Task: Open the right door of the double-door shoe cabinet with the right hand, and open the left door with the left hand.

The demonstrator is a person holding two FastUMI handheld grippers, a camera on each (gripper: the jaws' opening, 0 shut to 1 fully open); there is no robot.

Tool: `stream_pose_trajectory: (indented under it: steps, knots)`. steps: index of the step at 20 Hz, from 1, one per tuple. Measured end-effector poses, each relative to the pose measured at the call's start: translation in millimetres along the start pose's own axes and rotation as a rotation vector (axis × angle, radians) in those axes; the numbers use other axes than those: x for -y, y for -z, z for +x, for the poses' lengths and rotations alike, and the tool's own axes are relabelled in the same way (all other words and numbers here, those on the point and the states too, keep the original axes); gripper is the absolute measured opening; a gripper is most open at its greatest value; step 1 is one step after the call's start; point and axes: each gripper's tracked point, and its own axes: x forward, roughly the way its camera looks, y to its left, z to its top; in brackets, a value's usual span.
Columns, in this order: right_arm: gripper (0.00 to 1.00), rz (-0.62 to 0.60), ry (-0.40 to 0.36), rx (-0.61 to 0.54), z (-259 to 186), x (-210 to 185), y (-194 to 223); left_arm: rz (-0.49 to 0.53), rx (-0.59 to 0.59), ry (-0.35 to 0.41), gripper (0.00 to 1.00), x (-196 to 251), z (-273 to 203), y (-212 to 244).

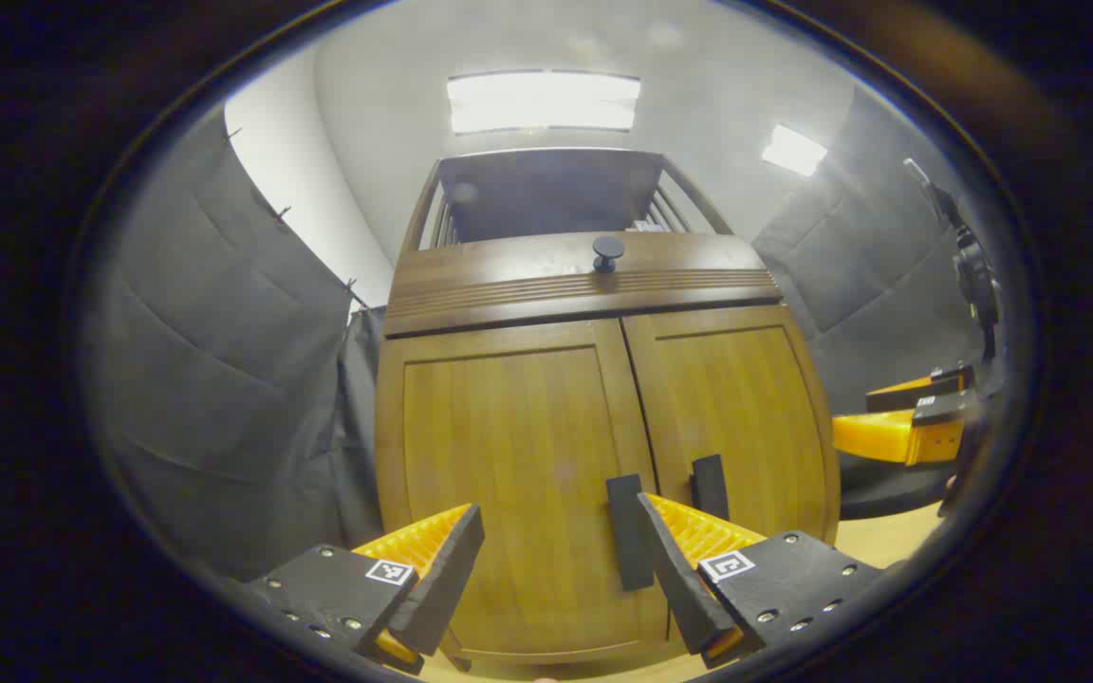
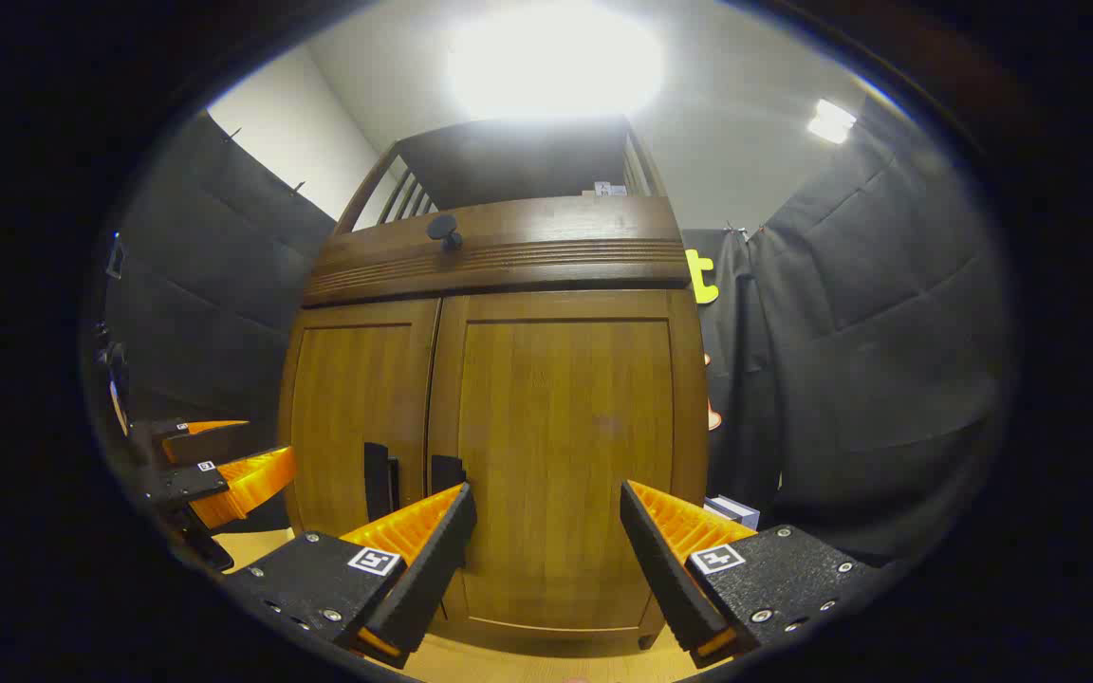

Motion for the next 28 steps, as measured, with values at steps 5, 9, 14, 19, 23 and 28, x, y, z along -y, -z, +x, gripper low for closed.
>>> stream_pose_trajectory:
  steps: [5, 9, 14, 19, 23, 28]
  knots:
    - [0.95, 0.016, -0.003, -0.02, 10, -4, -3, -0.031, -0.056, 0.029, 1.0, -2, 3, 5]
    - [0.95, 0.045, 0.009, -0.034, 6, -11, -1, -0.09, -0.103, 0.019, 1.0, -23, 14, 13]
    - [0.95, 0.035, 0.03, -0.07, 9, -18, 11, -0.106, -0.13, -0.033, 1.0, -31, 8, 22]
    - [0.95, 0.031, 0.019, -0.081, 13, -30, 10, -0.118, -0.139, -0.031, 1.0, -30, 4, 20]
    - [0.95, 0.047, 0.013, -0.081, 17, -35, 9, -0.117, -0.15, -0.019, 1.0, -28, 2, 22]
    - [0.96, 0.058, -0.01, -0.132, 39, -50, 26, -0.138, -0.185, 0.003, 1.0, -28, 3, 30]
